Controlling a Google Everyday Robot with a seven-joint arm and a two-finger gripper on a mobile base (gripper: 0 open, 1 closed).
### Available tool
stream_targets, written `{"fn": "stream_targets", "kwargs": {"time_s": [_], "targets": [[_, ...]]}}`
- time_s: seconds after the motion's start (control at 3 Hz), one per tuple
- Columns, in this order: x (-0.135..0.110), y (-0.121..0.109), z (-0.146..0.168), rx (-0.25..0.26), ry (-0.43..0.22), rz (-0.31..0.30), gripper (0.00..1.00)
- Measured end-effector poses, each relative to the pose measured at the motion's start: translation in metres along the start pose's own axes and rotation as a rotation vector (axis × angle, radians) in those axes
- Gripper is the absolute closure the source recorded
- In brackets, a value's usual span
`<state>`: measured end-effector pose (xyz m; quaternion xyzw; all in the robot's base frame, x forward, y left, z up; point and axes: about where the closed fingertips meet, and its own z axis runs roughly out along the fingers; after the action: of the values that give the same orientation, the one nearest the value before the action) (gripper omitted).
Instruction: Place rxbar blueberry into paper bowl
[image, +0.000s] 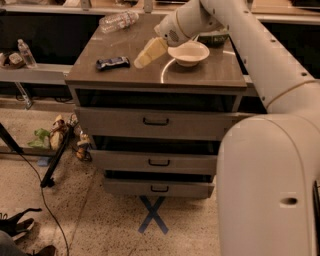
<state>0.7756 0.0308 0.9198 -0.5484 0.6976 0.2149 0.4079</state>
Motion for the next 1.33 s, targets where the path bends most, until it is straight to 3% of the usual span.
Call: {"fn": "stream_targets", "kwargs": {"time_s": [0.67, 1.33], "targets": [[-0.012, -0.022, 0.064, 0.029, 0.050, 0.024, 0.00], [-0.003, -0.039, 0.118, 0.046, 0.042, 0.098, 0.00]]}}
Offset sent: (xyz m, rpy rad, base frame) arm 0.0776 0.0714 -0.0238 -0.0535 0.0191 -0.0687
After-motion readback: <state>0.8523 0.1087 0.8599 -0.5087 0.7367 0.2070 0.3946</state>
